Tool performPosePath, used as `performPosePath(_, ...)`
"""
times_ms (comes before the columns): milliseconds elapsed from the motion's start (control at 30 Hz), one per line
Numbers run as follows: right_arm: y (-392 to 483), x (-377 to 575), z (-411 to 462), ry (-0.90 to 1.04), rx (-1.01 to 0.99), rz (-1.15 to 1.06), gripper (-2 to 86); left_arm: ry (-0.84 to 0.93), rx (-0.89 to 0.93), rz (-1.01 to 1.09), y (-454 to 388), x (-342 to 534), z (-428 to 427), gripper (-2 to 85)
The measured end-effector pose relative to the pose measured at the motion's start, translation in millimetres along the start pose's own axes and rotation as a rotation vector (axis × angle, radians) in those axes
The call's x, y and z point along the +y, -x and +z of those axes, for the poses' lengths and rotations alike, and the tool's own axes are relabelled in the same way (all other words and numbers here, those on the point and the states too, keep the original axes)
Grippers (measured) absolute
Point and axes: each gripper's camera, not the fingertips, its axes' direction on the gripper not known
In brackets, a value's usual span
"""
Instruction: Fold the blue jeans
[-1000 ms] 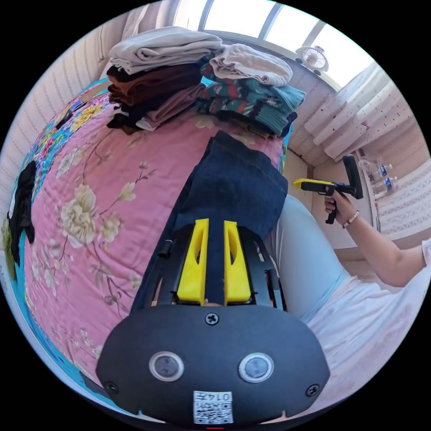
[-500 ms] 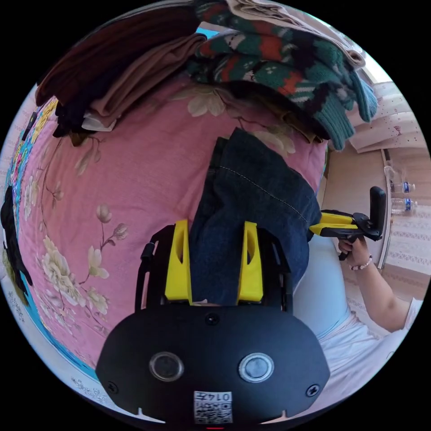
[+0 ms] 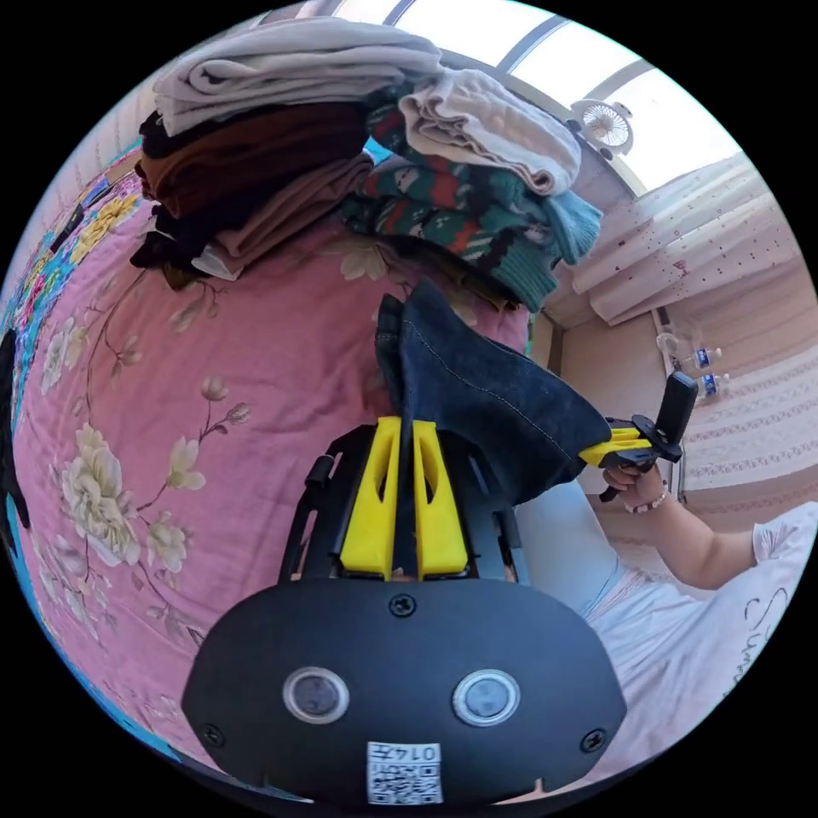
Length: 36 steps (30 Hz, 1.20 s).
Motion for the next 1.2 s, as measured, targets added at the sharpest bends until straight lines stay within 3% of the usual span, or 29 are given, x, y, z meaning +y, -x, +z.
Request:
performPosePath(367, 209, -2, 96, 0.156, -0.361, -0.473, 1.9, -0.376, 0.076, -0.214, 25, 187, -149, 0.5)
performPosePath(467, 277, 1, 161, 0.243, -0.502, -0.588, 2.1, -0.489, 0.023, -0.333, 37, 260, -191, 2.1)
performPosePath(567, 360, 12, 246, 0.395, -0.583, -0.714, 2.3, -0.618, -0.164, -0.488, 43, 342, -234, 4.2)
performPosePath(733, 462, 106, 446, 0.834, -0.426, -0.816, 3.0, -0.703, -0.309, -0.877, 46, 528, -269, 2.5)
performPosePath(833, 467, 168, 526, 1.090, -0.366, -0.777, 3.1, -0.750, -0.230, -1.103, 32, 622, -252, 0.1)
performPosePath(1000, 473, 191, 570, 1.124, -0.287, -0.817, 4.7, -0.748, -0.145, -1.216, -3, 690, -219, -0.5)
performPosePath(1200, 488, 160, 643, 1.003, 0.008, -0.893, 8.3, -0.526, -0.133, -1.036, -14, 650, -205, 5.6)
